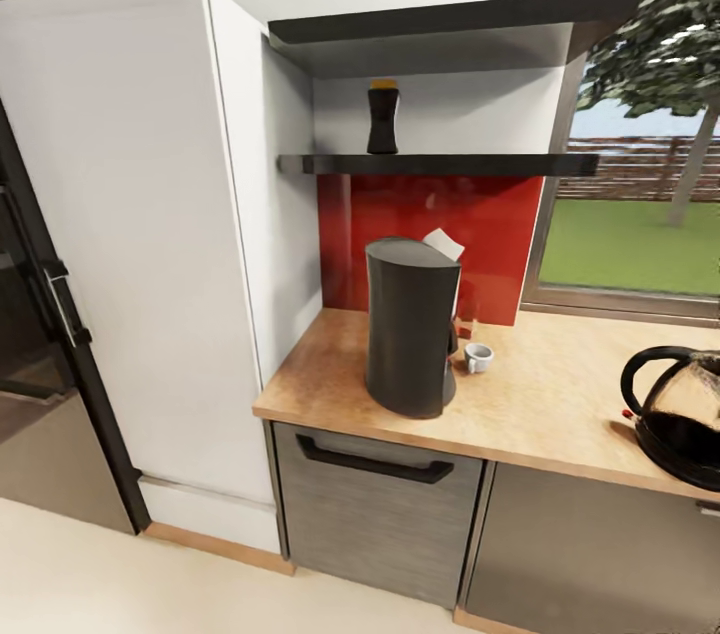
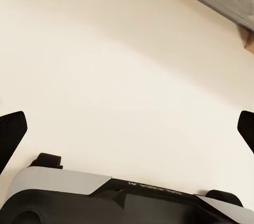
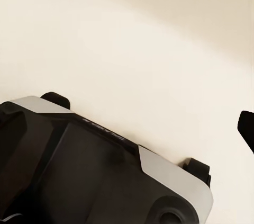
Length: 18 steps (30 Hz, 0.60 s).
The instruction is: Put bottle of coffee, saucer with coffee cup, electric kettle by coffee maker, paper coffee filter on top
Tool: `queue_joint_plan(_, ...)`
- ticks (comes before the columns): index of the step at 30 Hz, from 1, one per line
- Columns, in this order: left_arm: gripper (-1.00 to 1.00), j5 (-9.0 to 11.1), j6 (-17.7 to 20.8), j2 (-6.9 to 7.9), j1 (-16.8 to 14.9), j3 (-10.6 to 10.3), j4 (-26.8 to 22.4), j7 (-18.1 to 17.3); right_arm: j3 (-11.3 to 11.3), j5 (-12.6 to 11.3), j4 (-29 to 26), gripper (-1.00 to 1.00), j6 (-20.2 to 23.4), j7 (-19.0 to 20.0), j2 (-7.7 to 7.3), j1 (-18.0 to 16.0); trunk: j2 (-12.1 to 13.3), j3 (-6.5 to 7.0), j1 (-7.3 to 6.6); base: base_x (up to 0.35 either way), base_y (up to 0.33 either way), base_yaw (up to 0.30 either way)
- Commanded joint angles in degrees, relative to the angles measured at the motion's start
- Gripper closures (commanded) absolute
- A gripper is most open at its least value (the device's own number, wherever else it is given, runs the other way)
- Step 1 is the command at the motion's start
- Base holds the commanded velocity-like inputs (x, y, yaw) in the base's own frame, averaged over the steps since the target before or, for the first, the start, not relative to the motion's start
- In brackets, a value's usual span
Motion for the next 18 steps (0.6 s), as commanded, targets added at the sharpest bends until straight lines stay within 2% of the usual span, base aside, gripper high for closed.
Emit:
queue_joint_plan(1, -1.00, 0.21, -0.03, -0.04, 0.02, 0.18, -0.09, -0.07, -0.49, 0.60, -0.01, -1.00, -0.14, 0.28, 0.02, -0.04, -0.06, -0.06, 0.02, 0.023, 0.001, -0.094)
queue_joint_plan(14, -1.00, 0.21, -0.03, -0.04, 0.02, 0.18, -0.09, -0.05, -0.49, 0.62, 0.01, -1.00, -0.06, 0.38, 0.02, -0.04, -0.06, 0.23, 0.02, 0.005, 0.000, -0.232)
queue_joint_plan(18, -1.00, 0.21, -0.04, -0.04, 0.02, 0.18, -0.11, -0.07, -0.49, 0.62, 0.01, -1.00, -0.09, 0.32, 0.02, -0.04, -0.06, 0.27, 0.02, 0.000, 0.000, -0.108)
